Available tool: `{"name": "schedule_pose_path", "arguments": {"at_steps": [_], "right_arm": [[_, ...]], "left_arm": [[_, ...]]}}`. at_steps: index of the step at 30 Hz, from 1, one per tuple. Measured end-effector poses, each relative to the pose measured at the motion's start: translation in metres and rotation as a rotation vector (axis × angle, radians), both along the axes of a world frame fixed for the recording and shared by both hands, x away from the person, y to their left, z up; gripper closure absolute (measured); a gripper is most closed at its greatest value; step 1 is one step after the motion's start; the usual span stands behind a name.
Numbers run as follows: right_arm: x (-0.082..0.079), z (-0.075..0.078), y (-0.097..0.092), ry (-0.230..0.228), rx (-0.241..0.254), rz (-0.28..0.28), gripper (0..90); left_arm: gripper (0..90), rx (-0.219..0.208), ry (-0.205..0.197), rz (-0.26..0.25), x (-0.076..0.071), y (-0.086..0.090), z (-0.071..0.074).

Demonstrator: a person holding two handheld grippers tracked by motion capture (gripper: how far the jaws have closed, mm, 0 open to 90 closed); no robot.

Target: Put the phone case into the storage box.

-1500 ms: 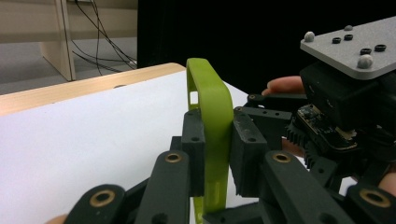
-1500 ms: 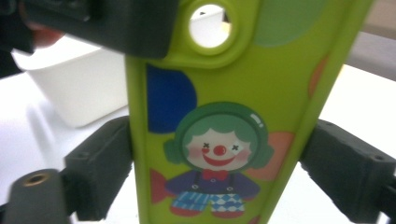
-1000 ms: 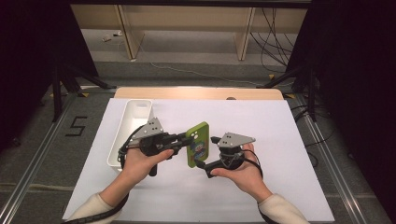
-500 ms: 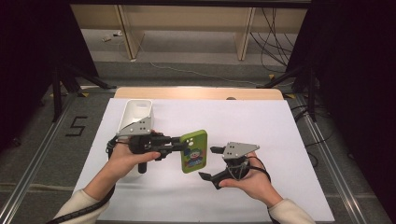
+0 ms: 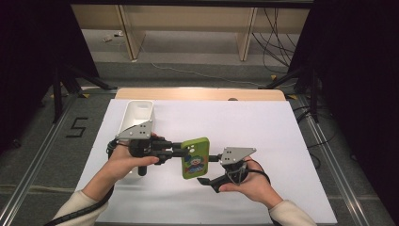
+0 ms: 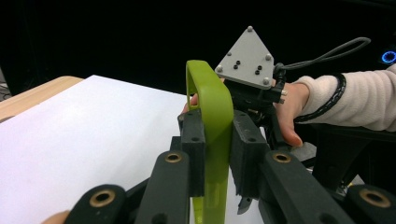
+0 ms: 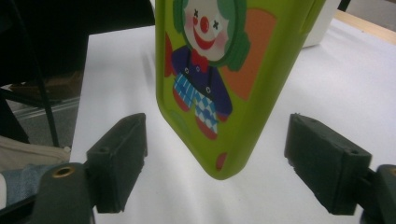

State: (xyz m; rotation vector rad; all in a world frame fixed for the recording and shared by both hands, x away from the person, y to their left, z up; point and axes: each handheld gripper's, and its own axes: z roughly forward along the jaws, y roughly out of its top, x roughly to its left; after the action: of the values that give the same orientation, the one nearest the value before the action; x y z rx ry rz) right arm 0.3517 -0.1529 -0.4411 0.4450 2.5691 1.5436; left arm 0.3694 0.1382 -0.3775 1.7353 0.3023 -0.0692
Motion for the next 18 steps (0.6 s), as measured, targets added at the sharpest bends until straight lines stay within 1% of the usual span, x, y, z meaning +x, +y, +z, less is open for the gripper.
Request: {"name": "schedule_pose_path", "arguments": {"at_steps": [2,3,4,5,6,12,18], "right_arm": [[-0.0002,0.0,0.0003,-0.001,0.003,0.005,29.0],[-0.0003,0.0001,0.0005,-0.003,0.004,0.009,32.3],[-0.0005,0.0002,0.0007,-0.004,-0.001,0.008,34.5],[-0.0005,0.0002,0.0007,-0.005,-0.006,0.008,35.6],[-0.0005,-0.0002,0.0009,0.001,-0.004,0.012,36.7],[-0.0003,-0.0009,0.0021,-0.006,0.003,0.026,41.2],[-0.0007,-0.0004,0.0016,0.0,0.018,0.039,47.4]], "left_arm": [[77.5,0.001,0.011,-0.004,-0.0011,-0.0008,-0.0002],[77.4,0.003,0.032,0.0,-0.0027,-0.0008,-0.0002],[77.5,0.003,0.037,0.001,-0.0033,-0.0009,-0.0002],[77.5,-0.001,0.017,-0.005,-0.0017,-0.0012,-0.0001],[77.4,-0.004,0.011,-0.007,-0.0012,-0.0012,-0.0001],[77.5,-0.012,-0.003,-0.029,-0.0007,-0.0017,0.0002],[77.5,-0.019,-0.015,-0.038,0.0001,-0.0019,0.0007]]}}
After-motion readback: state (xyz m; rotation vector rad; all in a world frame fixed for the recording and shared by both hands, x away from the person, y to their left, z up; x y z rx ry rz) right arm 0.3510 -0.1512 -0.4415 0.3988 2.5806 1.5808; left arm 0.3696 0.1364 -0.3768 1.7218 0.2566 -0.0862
